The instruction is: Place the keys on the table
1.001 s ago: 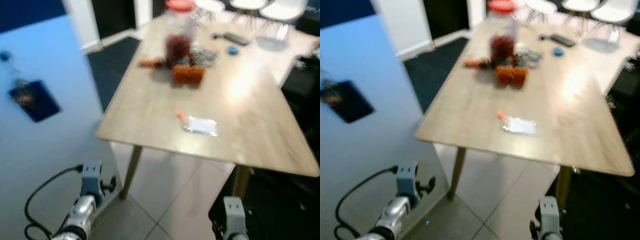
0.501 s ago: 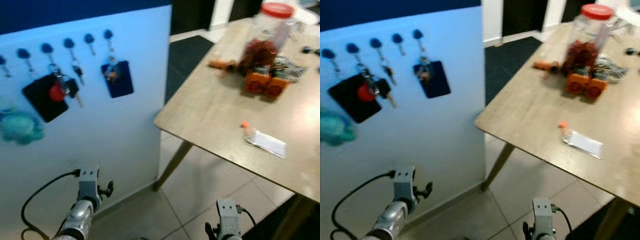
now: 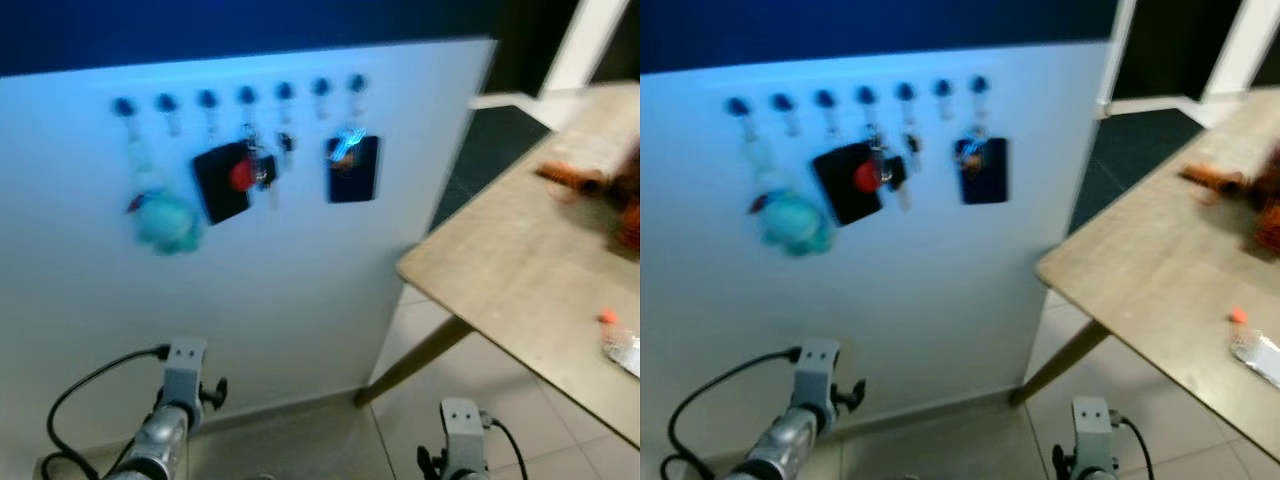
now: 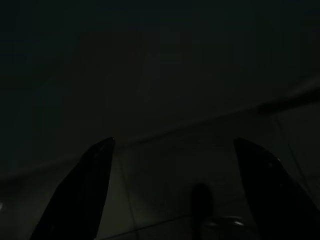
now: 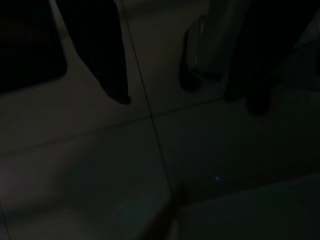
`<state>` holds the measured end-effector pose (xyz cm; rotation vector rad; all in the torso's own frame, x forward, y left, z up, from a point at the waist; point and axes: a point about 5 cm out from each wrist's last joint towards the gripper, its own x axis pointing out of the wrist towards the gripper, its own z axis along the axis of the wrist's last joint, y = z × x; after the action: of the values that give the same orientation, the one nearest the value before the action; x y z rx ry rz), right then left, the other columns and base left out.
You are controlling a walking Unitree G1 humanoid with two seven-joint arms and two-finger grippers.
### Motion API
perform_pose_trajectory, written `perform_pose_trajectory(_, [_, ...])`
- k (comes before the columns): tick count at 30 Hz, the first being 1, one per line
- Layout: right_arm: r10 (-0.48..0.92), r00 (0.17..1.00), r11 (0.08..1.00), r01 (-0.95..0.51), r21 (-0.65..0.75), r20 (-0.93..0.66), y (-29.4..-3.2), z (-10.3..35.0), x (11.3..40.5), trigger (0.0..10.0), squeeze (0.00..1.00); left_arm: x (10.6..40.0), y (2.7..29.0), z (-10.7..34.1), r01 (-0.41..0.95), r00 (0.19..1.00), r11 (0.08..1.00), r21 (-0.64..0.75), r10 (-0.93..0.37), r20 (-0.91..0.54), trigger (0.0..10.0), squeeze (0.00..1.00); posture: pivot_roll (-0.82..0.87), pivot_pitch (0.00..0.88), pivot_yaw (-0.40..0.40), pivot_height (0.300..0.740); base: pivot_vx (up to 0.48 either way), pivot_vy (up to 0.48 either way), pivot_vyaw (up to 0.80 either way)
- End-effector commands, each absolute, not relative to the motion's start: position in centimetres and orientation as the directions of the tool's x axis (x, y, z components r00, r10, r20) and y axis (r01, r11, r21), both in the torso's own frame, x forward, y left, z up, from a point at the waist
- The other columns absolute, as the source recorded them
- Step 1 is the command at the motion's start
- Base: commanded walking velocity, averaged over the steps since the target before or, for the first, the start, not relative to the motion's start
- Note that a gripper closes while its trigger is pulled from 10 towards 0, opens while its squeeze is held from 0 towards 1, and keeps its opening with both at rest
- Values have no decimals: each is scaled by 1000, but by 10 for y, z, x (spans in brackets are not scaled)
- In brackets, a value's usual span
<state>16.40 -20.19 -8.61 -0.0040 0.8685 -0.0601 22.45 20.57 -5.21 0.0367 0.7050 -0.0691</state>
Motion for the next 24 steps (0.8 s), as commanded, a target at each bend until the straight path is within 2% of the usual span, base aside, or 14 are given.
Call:
perform_pose_trajectory(1, [-64,630,997,67,-28,-774,-204,-88,158,10000,0,225,205,-52,83,758,996,9,-57,-650,10000,0,31,0,4,740,0,0,800])
perform_pose_trajectory(5, [-66,631,997,67,-30,-773,-204,-88,160,10000,0,228,208,-50,64,768,996,68,-6,-640,10000,0,33,0,3,740,0,0,800])
perform_pose_trajectory(8, [-70,636,997,72,-31,-768,-204,-87,162,10000,0,227,204,-52,115,750,992,45,-58,-658,10000,0,33,0,3,740,0,0,800])
perform_pose_trajectory(19, [-76,637,996,83,-30,-767,-204,-87,161,10000,0,230,200,-50,127,759,992,27,-79,-647,10000,0,30,0,8,740,0,0,800])
perform_pose_trajectory(24, [-94,637,991,134,-10,-765,-207,-87,160,10000,0,230,199,-49,151,761,988,40,-90,-643,10000,0,34,6,6,740,0,0,0])
